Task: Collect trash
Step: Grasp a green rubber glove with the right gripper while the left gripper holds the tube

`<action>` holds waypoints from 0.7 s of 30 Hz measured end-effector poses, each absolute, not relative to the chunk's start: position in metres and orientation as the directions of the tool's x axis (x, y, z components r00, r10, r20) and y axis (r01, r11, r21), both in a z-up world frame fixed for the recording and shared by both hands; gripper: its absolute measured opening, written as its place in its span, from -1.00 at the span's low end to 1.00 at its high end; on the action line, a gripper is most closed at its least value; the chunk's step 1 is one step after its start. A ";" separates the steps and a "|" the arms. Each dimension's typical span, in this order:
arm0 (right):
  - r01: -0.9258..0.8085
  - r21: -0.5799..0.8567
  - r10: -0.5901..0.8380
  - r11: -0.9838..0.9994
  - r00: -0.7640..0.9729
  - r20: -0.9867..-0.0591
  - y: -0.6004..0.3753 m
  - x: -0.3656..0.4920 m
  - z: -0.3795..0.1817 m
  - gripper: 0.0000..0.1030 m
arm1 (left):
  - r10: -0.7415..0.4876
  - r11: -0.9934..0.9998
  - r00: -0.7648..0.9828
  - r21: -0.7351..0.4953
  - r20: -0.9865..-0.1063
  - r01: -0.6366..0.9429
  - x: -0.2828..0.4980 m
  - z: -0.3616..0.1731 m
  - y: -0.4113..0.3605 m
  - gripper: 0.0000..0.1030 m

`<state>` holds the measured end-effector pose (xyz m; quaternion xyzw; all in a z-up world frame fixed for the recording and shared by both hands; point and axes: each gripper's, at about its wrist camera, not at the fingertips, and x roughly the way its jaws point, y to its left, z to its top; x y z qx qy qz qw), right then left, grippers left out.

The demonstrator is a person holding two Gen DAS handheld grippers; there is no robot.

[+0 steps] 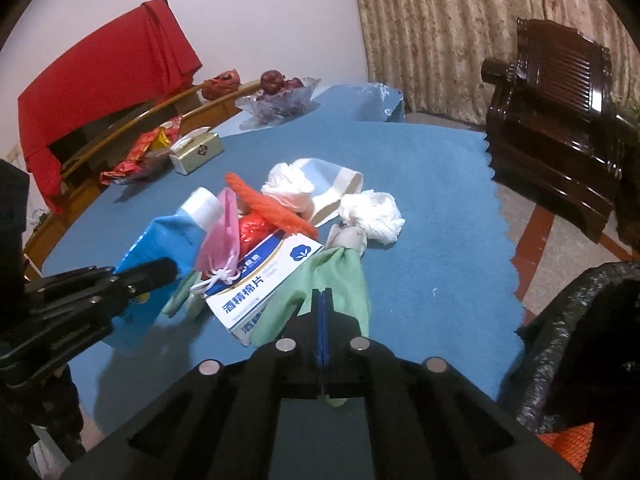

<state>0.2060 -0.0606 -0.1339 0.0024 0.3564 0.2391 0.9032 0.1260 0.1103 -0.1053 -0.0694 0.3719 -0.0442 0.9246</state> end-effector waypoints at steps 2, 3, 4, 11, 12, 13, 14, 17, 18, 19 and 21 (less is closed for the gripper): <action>-0.415 0.171 0.420 0.893 0.635 -0.649 -0.060 0.211 -0.136 -0.74 | -0.133 0.986 0.720 -0.161 -0.681 0.029 0.123 -0.105 0.109 -0.98; -0.408 0.182 0.421 0.895 0.633 -0.649 -0.060 0.215 -0.137 -0.52 | -0.129 0.987 0.722 -0.157 -0.680 0.028 0.124 -0.105 0.109 -0.98; -0.402 0.185 0.419 0.897 0.636 -0.648 -0.060 0.217 -0.139 -0.43 | -0.120 0.989 0.724 -0.149 -0.679 0.025 0.123 -0.105 0.108 -0.98; -0.376 0.182 0.389 0.909 0.604 -0.696 -0.041 0.248 -0.165 0.20 | -0.083 0.990 0.737 -0.137 -0.671 -0.013 0.126 -0.104 0.117 -0.98; -0.373 0.188 0.391 0.909 0.598 -0.700 -0.041 0.251 -0.169 0.23 | -0.082 0.991 0.738 -0.135 -0.670 -0.013 0.127 -0.103 0.118 -0.98; -0.370 0.196 0.392 0.908 0.584 -0.711 -0.038 0.255 -0.174 0.23 | -0.080 0.991 0.739 -0.132 -0.669 -0.012 0.128 -0.103 0.119 -0.98; -0.372 0.204 0.395 0.905 0.566 -0.723 -0.036 0.259 -0.179 0.17 | -0.080 0.991 0.738 -0.132 -0.670 -0.012 0.129 -0.103 0.120 -0.98; -0.394 0.236 0.430 0.889 0.535 -0.727 -0.035 0.259 -0.184 -0.35 | -0.083 0.990 0.736 -0.140 -0.672 -0.017 0.131 -0.103 0.123 -0.98; -0.405 0.248 0.447 0.880 0.527 -0.723 -0.037 0.257 -0.182 -0.46 | -0.082 0.990 0.735 -0.141 -0.673 -0.019 0.131 -0.103 0.125 -0.98; -0.410 0.253 0.454 0.876 0.527 -0.719 -0.038 0.253 -0.180 -0.50 | -0.083 0.989 0.733 -0.145 -0.675 -0.021 0.131 -0.104 0.126 -0.98; -0.418 0.260 0.467 0.871 0.533 -0.706 -0.044 0.243 -0.172 -0.57 | -0.086 0.988 0.729 -0.152 -0.679 -0.025 0.131 -0.105 0.127 -0.98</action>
